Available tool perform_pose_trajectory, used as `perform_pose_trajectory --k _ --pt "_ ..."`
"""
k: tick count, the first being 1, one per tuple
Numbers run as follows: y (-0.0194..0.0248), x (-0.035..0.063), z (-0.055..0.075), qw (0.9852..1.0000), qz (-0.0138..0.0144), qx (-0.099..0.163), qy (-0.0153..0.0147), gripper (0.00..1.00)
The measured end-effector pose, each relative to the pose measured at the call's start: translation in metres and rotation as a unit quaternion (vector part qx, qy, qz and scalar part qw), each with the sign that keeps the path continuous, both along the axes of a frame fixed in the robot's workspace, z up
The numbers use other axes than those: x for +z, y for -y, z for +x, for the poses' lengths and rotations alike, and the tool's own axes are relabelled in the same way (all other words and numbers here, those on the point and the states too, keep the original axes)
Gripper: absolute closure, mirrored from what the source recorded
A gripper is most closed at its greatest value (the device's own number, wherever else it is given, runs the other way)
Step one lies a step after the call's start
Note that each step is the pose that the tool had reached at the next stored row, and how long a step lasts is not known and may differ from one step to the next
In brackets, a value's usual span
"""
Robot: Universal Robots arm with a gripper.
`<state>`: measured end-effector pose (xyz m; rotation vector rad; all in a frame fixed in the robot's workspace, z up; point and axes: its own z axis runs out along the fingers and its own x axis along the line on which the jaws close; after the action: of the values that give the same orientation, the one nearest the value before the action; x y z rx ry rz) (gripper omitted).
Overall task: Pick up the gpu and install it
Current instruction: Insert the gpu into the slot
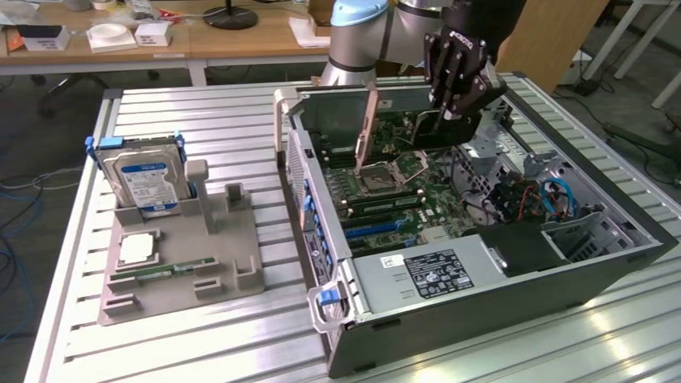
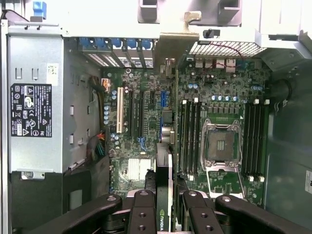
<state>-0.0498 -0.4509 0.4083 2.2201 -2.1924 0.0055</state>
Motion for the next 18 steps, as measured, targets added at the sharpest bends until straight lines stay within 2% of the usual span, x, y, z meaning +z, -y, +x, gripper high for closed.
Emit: perform_pose_trajectory --k 18 --pt "-0.0004 -0.0097 0.0000 1.0000 0.0000 -0.002 0.0000 0.74"
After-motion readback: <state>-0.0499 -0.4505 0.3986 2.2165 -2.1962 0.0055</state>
